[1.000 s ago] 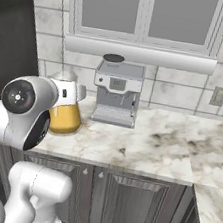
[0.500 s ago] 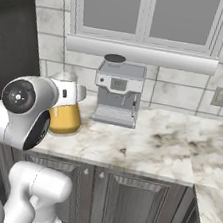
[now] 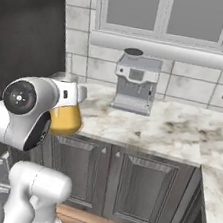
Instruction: Move the lemon wedge and mustard from the top shelf to the second highest shelf to make space. Then, place the pitcher from the counter on the cleared top shelf.
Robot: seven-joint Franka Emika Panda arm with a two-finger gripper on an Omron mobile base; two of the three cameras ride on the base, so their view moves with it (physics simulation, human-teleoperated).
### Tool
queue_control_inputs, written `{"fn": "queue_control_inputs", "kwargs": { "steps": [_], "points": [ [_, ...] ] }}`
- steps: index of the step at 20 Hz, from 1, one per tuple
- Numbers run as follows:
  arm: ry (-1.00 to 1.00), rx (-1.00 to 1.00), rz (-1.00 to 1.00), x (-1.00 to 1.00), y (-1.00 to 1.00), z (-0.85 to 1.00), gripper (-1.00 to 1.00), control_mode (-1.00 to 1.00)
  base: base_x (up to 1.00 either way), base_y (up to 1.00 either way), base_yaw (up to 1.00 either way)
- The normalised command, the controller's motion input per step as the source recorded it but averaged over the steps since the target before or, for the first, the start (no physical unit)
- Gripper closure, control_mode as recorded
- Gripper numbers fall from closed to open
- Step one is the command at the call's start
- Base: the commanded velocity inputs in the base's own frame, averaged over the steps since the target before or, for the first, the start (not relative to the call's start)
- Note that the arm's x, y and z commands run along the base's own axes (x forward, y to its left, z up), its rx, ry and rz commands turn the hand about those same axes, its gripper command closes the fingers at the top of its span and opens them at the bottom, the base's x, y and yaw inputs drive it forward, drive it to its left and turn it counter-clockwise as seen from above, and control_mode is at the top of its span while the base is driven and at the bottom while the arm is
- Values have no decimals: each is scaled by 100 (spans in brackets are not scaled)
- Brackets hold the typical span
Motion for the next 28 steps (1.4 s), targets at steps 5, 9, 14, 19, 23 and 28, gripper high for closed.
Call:
{"fn": "queue_control_inputs", "kwargs": {
  "steps": [5,9,14,19,23,28],
  "points": [
    [0,0,0,0,0,0,100,100,-86,-6,29],
    [0,0,0,0,0,0,100,100,-63,0,40],
    [0,0,0,0,0,0,100,100,-38,0,49],
    [0,0,0,0,0,0,100,100,-4,1,58],
    [0,0,0,0,0,0,100,100,2,16,60],
    [0,0,0,0,0,0,100,100,12,32,57]
  ]
}}
